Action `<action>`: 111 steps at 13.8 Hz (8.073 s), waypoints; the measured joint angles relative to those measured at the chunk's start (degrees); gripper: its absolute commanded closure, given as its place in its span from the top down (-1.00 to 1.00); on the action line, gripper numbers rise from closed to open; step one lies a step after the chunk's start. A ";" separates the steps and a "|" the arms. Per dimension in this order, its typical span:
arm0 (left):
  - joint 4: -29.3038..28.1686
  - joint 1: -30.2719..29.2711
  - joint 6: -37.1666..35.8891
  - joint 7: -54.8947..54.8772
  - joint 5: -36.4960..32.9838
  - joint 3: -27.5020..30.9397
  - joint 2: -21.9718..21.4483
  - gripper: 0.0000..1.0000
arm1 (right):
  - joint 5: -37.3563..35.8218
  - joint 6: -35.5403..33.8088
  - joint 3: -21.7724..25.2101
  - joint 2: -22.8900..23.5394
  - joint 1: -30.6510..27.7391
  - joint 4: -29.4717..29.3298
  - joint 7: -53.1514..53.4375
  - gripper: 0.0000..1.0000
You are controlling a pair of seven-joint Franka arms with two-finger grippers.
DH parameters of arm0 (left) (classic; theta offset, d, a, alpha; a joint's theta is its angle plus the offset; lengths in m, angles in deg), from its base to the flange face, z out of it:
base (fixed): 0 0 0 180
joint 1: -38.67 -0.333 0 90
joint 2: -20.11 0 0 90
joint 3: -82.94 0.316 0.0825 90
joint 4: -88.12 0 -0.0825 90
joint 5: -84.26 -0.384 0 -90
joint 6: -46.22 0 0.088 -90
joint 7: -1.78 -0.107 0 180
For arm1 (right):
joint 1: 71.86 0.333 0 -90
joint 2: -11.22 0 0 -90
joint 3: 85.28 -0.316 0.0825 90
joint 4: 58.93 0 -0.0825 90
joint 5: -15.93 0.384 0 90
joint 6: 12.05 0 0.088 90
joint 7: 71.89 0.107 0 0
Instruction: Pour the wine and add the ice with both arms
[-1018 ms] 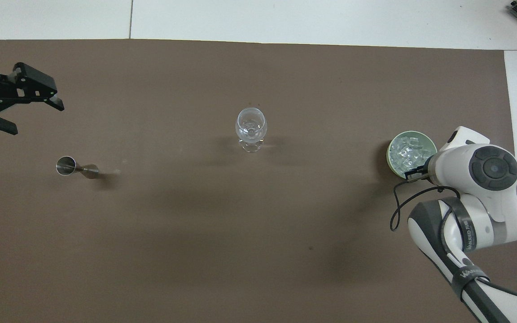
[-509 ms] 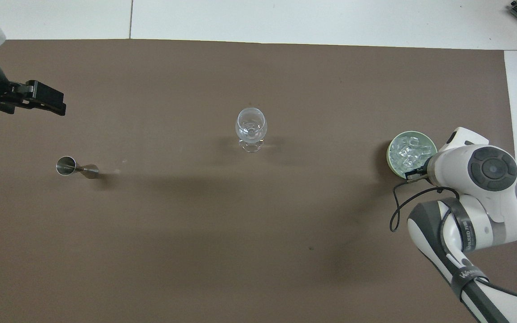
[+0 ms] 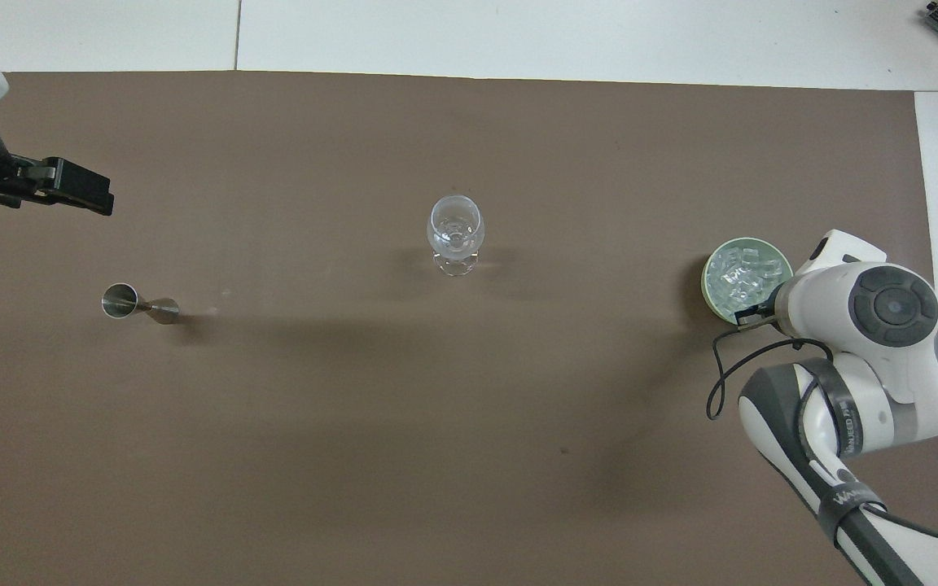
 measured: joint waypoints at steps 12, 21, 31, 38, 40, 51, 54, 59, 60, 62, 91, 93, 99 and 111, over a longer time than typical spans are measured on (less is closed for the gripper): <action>-0.24 -0.83 0.03 0.00 0.00 0.12 -0.09 1.00 | -1.79 0.20 -0.09 1.36 0.01 -1.22 -0.08 -0.23; -0.25 -0.73 0.01 -0.30 0.00 -0.01 -0.25 1.00 | -2.14 0.30 0.03 2.35 -0.18 -1.09 -0.09 -0.21; -0.43 -0.49 0.02 -0.43 -0.81 -0.59 -0.89 1.00 | -0.66 -1.15 -0.42 2.36 0.45 -1.20 -0.09 -1.00; -0.49 -0.48 0.00 -0.43 -0.81 -0.72 -1.44 1.00 | 1.44 -4.64 -0.79 0.84 1.55 -4.13 -0.09 -1.00; -0.55 -0.30 -0.01 -0.43 -0.81 -0.64 -1.47 1.00 | 1.63 -6.34 -0.78 0.81 1.55 -5.61 -0.08 -1.00; -2.32 12.86 0.02 -0.43 -0.81 12.12 -2.98 1.00 | 16.34 -11.17 -14.34 0.11 3.44 -23.28 14.39 -1.00; -4.60 14.61 0.03 -0.42 -0.81 13.73 -4.43 1.00 | 16.38 -9.79 -15.52 1.17 9.51 -26.42 23.82 -1.00; -6.43 15.20 0.05 -0.29 -0.62 14.76 -5.48 1.00 | 16.40 -5.66 -15.56 5.24 15.10 -29.77 30.11 -1.00; -6.52 15.20 0.05 -0.20 -0.26 14.85 -5.50 1.00 | 16.40 -5.44 -15.53 6.24 15.46 -30.47 30.16 -1.00; -6.66 15.20 0.04 -0.15 0.32 15.09 -5.51 1.00 | 16.45 -4.48 -15.52 8.11 16.45 -31.48 30.33 -1.00; -10.02 14.33 -0.23 0.00 1.29 16.14 -7.18 1.00 | 16.28 -41.39 -13.07 -7.23 3.69 -38.20 25.08 1.00; -10.02 14.33 -0.23 0.00 1.29 16.14 -7.18 1.00 | 16.29 -43.48 -12.46 -7.27 3.58 -40.07 24.50 1.00; -10.03 14.33 -0.23 0.00 1.29 16.14 -7.18 1.00 | 16.29 -51.01 -10.71 -7.30 3.51 -43.10 17.74 1.00; -10.03 14.33 -0.23 0.00 1.29 16.14 -7.18 1.00 | 20.24 -53.73 1.36 -6.26 7.55 -45.11 10.61 1.00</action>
